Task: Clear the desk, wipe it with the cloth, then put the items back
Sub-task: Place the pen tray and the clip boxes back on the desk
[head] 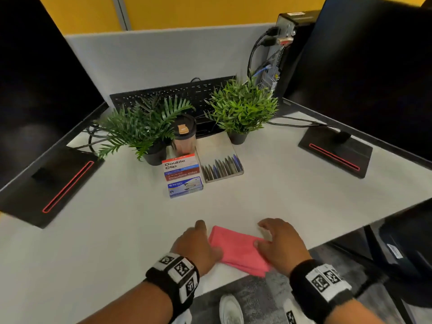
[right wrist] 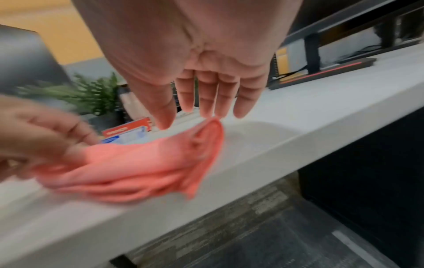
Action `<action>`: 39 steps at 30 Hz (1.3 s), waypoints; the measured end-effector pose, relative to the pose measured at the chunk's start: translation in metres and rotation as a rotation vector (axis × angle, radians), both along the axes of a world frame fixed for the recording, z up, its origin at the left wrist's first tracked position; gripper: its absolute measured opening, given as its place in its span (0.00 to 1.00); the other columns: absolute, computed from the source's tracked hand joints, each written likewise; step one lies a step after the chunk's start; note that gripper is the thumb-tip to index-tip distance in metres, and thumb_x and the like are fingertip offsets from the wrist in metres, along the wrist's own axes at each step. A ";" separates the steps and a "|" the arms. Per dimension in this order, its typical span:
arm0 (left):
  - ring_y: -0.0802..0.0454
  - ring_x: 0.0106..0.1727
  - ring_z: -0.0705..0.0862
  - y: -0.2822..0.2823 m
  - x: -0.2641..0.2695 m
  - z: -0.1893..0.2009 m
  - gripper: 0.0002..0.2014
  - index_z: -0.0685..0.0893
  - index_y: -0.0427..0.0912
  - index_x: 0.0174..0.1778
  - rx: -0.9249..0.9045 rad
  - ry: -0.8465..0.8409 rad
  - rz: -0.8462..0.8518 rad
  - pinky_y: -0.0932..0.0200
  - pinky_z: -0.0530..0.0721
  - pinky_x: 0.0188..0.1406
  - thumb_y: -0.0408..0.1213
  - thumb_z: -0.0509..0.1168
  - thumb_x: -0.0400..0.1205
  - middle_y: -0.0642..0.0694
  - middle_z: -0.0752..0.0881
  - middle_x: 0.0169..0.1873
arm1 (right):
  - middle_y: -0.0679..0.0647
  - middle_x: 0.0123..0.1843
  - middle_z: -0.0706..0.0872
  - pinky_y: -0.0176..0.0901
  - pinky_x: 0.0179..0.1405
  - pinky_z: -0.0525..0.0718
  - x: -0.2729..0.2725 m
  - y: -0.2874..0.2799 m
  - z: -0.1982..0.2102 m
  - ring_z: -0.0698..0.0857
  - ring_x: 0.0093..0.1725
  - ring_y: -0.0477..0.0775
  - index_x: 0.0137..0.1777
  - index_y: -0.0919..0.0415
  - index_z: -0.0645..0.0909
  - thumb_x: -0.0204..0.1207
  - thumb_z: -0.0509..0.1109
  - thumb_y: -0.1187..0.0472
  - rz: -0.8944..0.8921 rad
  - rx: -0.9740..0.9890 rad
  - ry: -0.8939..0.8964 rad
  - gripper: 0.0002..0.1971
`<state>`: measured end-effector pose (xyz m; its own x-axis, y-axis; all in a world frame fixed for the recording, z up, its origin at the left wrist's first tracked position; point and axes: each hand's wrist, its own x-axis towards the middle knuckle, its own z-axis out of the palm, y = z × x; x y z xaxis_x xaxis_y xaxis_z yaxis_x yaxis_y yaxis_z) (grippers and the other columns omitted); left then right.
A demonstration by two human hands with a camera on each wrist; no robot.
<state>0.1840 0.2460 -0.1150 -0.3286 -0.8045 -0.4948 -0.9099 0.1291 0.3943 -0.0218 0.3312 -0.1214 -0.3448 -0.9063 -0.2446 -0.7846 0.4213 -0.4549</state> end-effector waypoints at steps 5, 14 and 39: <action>0.44 0.68 0.74 0.010 -0.004 -0.007 0.21 0.74 0.54 0.68 -0.288 0.056 -0.530 0.48 0.78 0.59 0.54 0.54 0.79 0.52 0.72 0.69 | 0.54 0.83 0.67 0.59 0.76 0.68 0.058 0.023 -0.035 0.68 0.80 0.57 0.80 0.55 0.67 0.81 0.58 0.44 0.426 -0.047 0.222 0.29; 0.45 0.74 0.68 0.005 -0.003 -0.007 0.28 0.64 0.54 0.77 -0.196 -0.081 -0.449 0.44 0.71 0.68 0.53 0.61 0.81 0.50 0.66 0.77 | 0.48 0.62 0.88 0.62 0.68 0.76 0.031 0.064 -0.002 0.85 0.64 0.53 0.50 0.47 0.88 0.72 0.60 0.37 0.359 0.024 0.401 0.21; 0.39 0.45 0.88 -0.069 -0.350 0.014 0.11 0.84 0.44 0.46 0.387 0.582 0.102 0.40 0.89 0.52 0.29 0.65 0.69 0.37 0.89 0.48 | 0.63 0.44 0.86 0.56 0.41 0.88 -0.262 0.033 -0.011 0.86 0.38 0.59 0.45 0.60 0.83 0.72 0.73 0.75 -0.871 -0.361 -0.850 0.09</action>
